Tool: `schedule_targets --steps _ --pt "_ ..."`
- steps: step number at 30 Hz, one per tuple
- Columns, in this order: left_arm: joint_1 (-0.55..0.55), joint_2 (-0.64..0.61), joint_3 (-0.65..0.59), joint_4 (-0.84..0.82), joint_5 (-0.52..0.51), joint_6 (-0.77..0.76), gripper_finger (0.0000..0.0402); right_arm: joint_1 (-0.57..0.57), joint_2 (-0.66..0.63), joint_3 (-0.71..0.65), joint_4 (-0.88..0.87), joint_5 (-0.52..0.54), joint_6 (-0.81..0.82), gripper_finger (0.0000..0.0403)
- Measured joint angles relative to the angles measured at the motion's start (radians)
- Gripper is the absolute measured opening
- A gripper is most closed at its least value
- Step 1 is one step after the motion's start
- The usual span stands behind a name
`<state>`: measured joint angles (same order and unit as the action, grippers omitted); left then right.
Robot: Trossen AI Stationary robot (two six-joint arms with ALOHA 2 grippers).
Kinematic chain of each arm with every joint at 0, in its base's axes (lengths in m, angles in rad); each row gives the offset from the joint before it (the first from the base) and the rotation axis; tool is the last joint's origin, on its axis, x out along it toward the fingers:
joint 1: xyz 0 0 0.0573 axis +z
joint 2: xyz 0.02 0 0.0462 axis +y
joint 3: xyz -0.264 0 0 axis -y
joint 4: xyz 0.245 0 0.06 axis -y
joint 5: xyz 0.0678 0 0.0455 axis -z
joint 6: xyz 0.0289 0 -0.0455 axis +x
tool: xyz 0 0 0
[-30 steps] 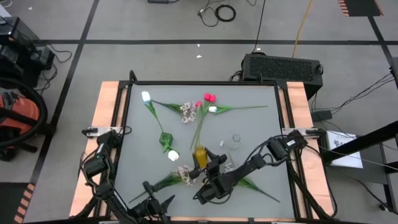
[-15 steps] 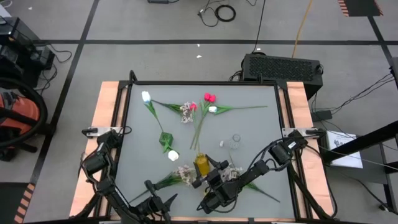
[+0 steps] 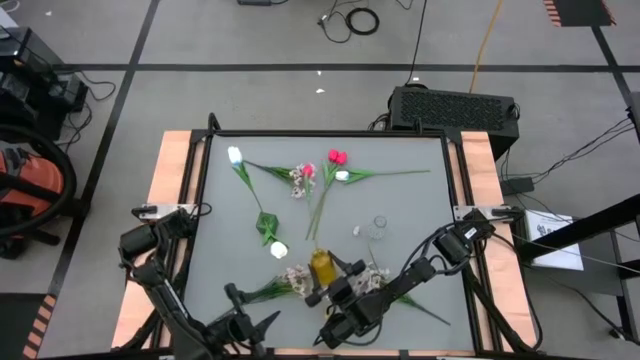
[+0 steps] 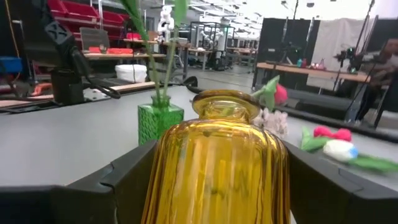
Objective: Sort flowers into vase by color
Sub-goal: Adjust the yellow flower vase
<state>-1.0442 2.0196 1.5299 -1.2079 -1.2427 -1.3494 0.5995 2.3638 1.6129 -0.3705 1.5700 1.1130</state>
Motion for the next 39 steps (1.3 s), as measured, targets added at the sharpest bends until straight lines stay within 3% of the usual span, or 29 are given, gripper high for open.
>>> schedule_targets --steps 12,18,24,32,36,39 --pt "-0.012 -0.016 0.000 -0.002 0.037 0.055 0.0285 -0.002 0.000 0.089 -0.001 0.000 -0.364 0.0290" --pt "-0.016 -0.023 0.000 0.007 0.043 0.046 0.0285 -0.003 0.000 0.097 0.000 0.000 -0.435 0.0290" --pt "0.013 -0.023 0.000 0.138 -0.004 0.103 0.0285 -0.003 0.000 0.099 0.000 0.000 -0.475 0.0290" --pt "0.081 -0.088 0.000 0.134 0.163 0.359 0.0285 -0.003 0.000 0.099 -0.004 -0.004 -0.566 0.0290" --pt "0.076 -0.153 0.000 0.099 0.188 0.385 0.0285 -0.007 0.000 0.099 -0.013 -0.001 -0.625 0.0290" --pt "0.051 -0.201 0.000 0.025 0.171 0.322 0.0285 -0.027 0.000 0.099 -0.038 -0.001 -0.634 0.0290"
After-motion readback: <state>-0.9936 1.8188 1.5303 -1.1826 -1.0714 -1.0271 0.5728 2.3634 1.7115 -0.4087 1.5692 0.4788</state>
